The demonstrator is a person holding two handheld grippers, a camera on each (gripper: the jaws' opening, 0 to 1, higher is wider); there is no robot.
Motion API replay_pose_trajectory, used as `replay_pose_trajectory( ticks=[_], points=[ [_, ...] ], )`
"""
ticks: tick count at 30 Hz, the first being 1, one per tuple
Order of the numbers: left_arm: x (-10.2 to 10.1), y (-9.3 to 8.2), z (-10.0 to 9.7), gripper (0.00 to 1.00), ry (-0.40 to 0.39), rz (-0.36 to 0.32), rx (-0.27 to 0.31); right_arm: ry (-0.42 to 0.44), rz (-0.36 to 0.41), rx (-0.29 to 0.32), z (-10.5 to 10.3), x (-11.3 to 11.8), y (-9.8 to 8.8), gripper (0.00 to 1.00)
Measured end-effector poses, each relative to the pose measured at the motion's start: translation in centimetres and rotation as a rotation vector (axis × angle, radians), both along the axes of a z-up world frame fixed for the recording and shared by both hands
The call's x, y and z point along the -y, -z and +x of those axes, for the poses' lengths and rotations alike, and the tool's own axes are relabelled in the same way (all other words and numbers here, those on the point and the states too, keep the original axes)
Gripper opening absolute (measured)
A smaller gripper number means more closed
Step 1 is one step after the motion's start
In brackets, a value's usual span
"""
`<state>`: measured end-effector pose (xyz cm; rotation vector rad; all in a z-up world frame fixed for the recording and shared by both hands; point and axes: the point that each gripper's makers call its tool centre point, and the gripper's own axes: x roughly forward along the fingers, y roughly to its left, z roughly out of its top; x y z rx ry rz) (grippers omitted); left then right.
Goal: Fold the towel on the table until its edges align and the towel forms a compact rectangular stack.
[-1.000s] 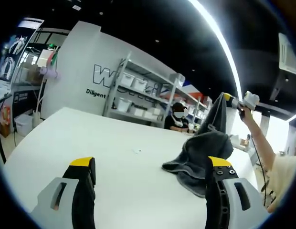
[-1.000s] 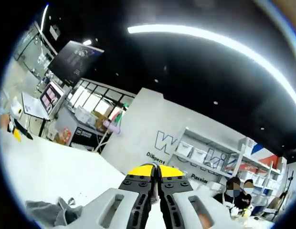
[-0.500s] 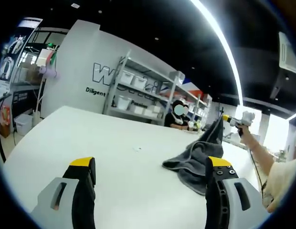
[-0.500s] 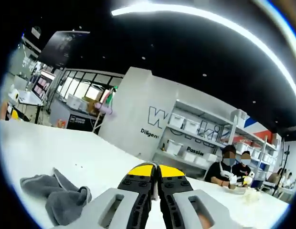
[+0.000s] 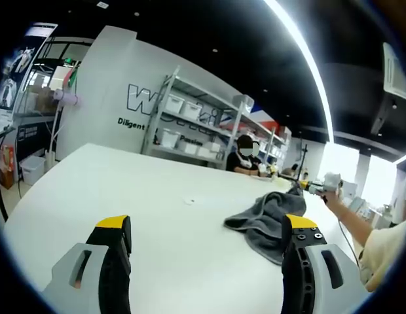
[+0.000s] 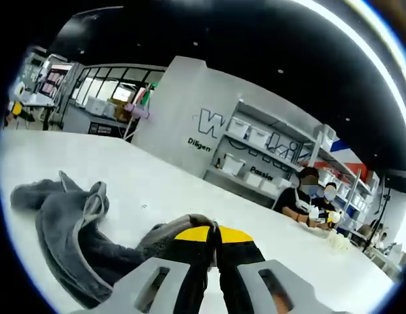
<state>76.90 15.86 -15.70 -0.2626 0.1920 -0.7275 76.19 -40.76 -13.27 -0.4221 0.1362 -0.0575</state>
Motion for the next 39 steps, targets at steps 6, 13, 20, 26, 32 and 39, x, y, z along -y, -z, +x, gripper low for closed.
replay_pose_trajectory(
  ticks=[6, 13, 20, 26, 32, 39],
  points=[
    [0.0, 0.2, 0.2, 0.93, -0.001, 0.004, -0.005, 0.020, 0.018, -0.079, 0.3, 1.0, 3.8, 0.00],
    [0.0, 0.3, 0.3, 0.93, -0.002, 0.008, -0.009, 0.044, 0.050, -0.134, -0.1, 1.9, 6.6, 0.00],
    [0.1, 0.6, 0.3, 0.93, -0.003, 0.017, -0.014, 0.043, 0.063, -0.158, -0.4, 1.9, 7.5, 0.00],
    [0.3, 0.8, 0.3, 0.93, -0.001, 0.023, -0.017, 0.060, 0.050, -0.137, -1.1, 1.8, 6.5, 0.10],
    [0.4, 1.0, 0.3, 0.93, 0.001, 0.030, -0.021, 0.062, 0.014, -0.080, -2.5, 1.0, 3.9, 0.20],
    [0.5, 1.1, 0.3, 0.93, 0.003, 0.035, -0.025, 0.053, 0.042, -0.027, -4.5, -0.5, 1.6, 0.35]
  ],
)
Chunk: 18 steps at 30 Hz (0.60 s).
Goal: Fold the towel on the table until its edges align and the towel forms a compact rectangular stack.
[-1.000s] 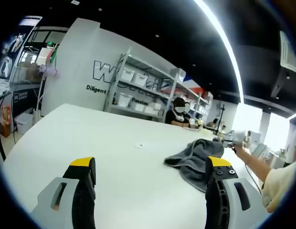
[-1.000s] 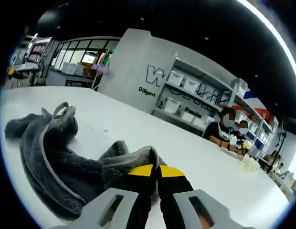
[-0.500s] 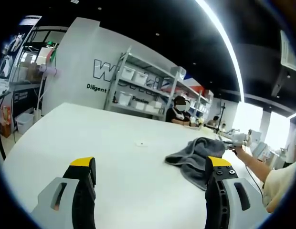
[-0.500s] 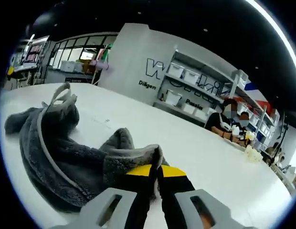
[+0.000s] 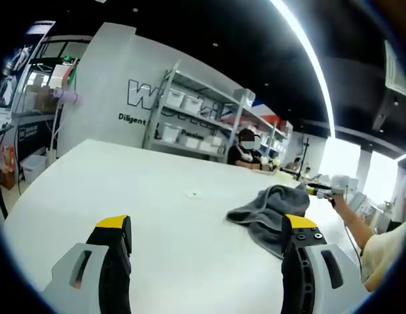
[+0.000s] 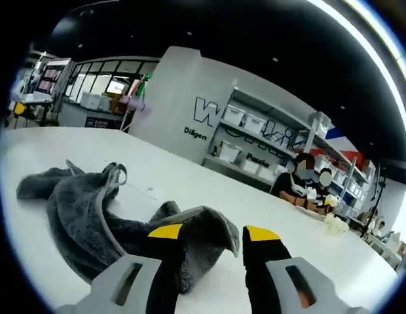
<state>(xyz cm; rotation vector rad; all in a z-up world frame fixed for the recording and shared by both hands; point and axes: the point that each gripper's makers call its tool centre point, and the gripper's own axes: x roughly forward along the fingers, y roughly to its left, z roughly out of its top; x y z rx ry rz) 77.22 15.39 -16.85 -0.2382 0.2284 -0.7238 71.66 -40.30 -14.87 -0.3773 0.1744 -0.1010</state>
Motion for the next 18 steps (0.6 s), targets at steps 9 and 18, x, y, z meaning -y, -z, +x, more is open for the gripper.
replay_pose_trajectory(
  ticks=[9, 18],
  points=[
    [0.6, 0.7, 0.1, 0.93, 0.015, 0.026, -0.014, -0.059, 0.096, 0.024, -2.0, -2.8, -0.9, 0.60],
    [0.5, 1.1, 0.3, 0.93, 0.009, 0.036, -0.020, -0.174, 0.150, -0.010, -1.9, -7.7, 0.0, 0.83]
  ],
)
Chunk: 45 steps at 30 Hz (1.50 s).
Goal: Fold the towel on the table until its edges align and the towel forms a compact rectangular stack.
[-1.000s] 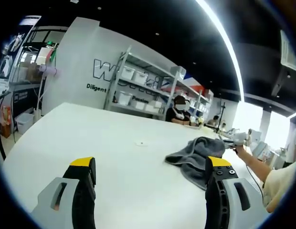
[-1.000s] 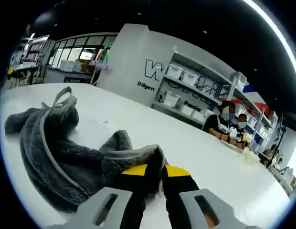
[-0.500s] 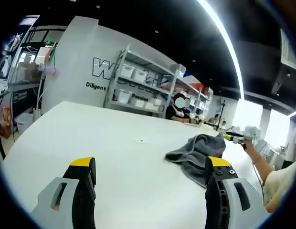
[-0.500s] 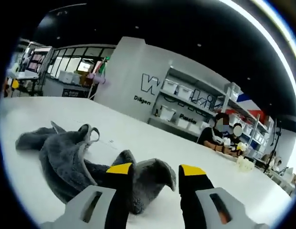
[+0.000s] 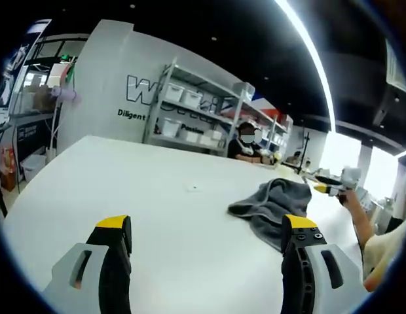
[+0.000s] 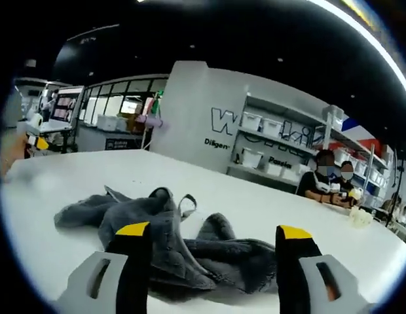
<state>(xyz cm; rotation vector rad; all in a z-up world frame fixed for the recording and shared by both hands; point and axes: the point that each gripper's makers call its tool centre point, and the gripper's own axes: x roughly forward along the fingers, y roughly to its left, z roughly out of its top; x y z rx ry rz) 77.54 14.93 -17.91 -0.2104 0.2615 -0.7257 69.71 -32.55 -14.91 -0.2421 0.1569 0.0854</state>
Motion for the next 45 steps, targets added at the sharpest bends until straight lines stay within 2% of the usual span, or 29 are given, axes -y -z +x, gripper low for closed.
replay_pose_trajectory(
  ticks=[7, 9, 13, 21, 27, 36, 45],
  points=[
    [0.3, 0.1, -0.2, 0.93, 0.009, 0.011, 0.002, -0.104, 0.037, -0.032, 0.0, -4.5, 1.3, 0.95],
    [0.5, 0.1, -0.3, 0.93, 0.018, 0.016, 0.001, -0.118, 0.040, -0.039, -0.1, -5.0, 1.6, 1.00],
    [0.8, 0.2, -0.4, 0.93, 0.030, 0.030, 0.003, -0.143, 0.037, -0.048, -0.8, -5.8, 2.3, 0.99],
    [0.8, 1.0, -0.1, 0.93, 0.020, 0.051, -0.007, -0.165, 0.073, -0.070, -1.8, -5.5, 3.2, 0.99],
    [1.0, 1.5, 0.0, 0.92, 0.016, 0.061, -0.018, -0.173, 0.084, -0.063, -1.9, -5.4, 3.1, 0.99],
    [1.7, 1.4, -0.3, 0.93, 0.032, 0.064, -0.009, -0.214, 0.084, -0.051, -2.3, -6.3, 2.5, 0.99],
    [4.5, 1.9, -1.6, 0.93, 0.110, 0.106, 0.003, -0.241, 0.094, -0.027, -2.8, -6.6, 1.6, 0.99]
  ],
)
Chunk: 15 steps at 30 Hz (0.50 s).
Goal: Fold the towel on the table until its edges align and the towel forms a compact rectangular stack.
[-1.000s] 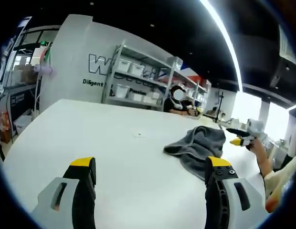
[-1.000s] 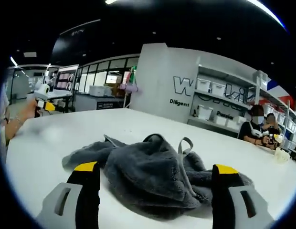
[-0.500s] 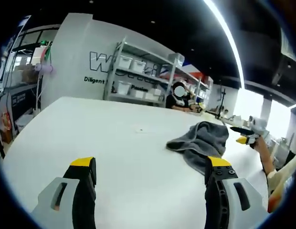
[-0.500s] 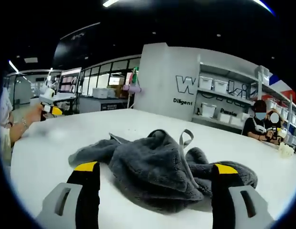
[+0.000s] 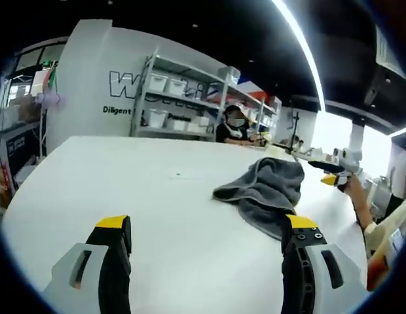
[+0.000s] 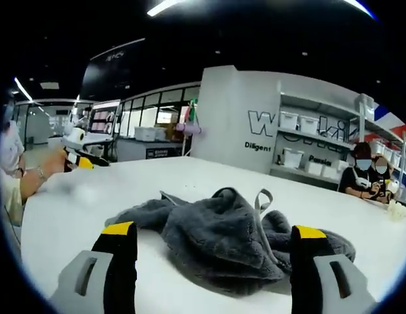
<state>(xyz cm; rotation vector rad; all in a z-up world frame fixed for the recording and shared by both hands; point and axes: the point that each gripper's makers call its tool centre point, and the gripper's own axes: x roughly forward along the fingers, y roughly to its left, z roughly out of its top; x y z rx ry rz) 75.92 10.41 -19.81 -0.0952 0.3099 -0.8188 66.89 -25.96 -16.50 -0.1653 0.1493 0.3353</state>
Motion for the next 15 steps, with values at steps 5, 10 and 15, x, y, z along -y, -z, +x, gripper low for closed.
replay_pose_trajectory(
  ticks=[5, 10, 15],
  points=[
    [2.5, -0.2, -1.1, 0.93, 0.052, -0.012, 0.005, -0.013, 0.005, 0.012, -0.2, -0.2, -0.4, 0.99],
    [4.6, 0.5, -1.9, 0.93, 0.095, 0.009, -0.002, -0.026, 0.005, 0.014, -0.4, -0.5, -0.5, 0.99],
    [6.3, 0.6, -2.8, 0.93, 0.125, 0.010, 0.005, -0.038, 0.003, 0.019, -0.6, -0.9, -0.6, 0.99]
  ],
)
